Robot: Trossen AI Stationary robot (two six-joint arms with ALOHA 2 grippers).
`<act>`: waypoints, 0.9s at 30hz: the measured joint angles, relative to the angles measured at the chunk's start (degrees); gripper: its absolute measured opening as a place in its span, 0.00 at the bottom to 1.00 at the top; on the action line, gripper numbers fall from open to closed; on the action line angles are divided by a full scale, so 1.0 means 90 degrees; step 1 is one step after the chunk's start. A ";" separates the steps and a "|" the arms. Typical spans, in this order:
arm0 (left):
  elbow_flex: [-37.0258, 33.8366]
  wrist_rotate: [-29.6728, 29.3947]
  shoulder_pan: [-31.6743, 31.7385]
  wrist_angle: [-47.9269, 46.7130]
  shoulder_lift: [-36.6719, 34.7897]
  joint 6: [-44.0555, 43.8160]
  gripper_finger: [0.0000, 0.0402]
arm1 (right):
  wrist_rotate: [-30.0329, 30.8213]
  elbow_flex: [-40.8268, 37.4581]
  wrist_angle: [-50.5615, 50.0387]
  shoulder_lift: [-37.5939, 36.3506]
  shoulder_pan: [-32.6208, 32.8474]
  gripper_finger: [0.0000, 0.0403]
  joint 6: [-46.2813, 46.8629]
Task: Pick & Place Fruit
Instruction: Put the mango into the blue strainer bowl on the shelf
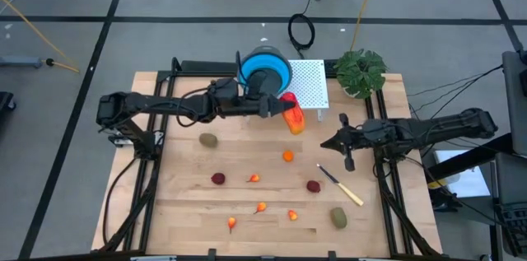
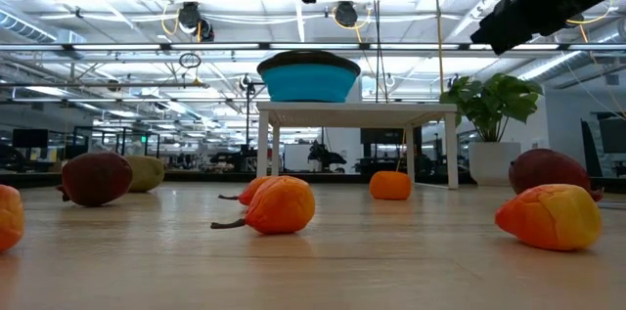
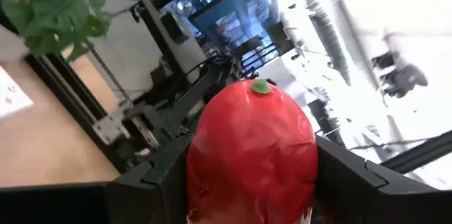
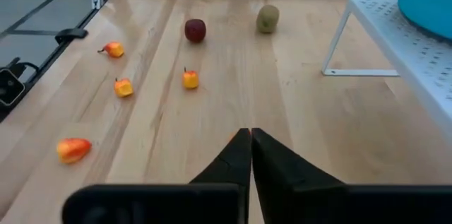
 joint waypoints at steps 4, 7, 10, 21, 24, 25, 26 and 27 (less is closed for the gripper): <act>0.0000 0.0235 0.0161 -0.0203 -0.0126 -0.0558 0.57 | 0.0004 0.0000 -0.0337 -0.0316 0.0000 0.04 -0.0241; 0.0000 0.0357 0.0278 -0.0257 -0.0203 -0.0881 0.57 | 0.0017 0.0000 -0.0647 -0.0519 0.0000 0.02 -0.0283; 0.0000 0.0533 0.0388 -0.0256 -0.0259 -0.1156 0.57 | 0.0010 0.0000 -0.0900 -0.0700 0.0000 0.00 -0.0283; 0.0002 0.1344 0.0703 -0.0269 -0.0318 -0.1928 0.57 | 0.0171 0.0000 -0.1029 -0.1270 0.0000 0.00 -0.0559; 0.0002 0.1468 0.0706 -0.0267 -0.0318 -0.1975 0.57 | 0.0175 0.0000 -0.1031 -0.1359 -0.0002 0.00 -0.0594; 0.0002 0.1503 0.0706 -0.0268 -0.0318 -0.1976 0.57 | 0.0173 0.0000 -0.1030 -0.1370 -0.0002 0.00 -0.0595; 0.0002 0.1528 0.0706 -0.0267 -0.0318 -0.1978 0.57 | 0.0172 0.0000 -0.1032 -0.1382 -0.0002 0.00 -0.0594; 0.0002 0.1572 0.0706 -0.0264 -0.0318 -0.1998 0.57 | 0.0174 0.0000 -0.1035 -0.1384 -0.0002 0.00 -0.0594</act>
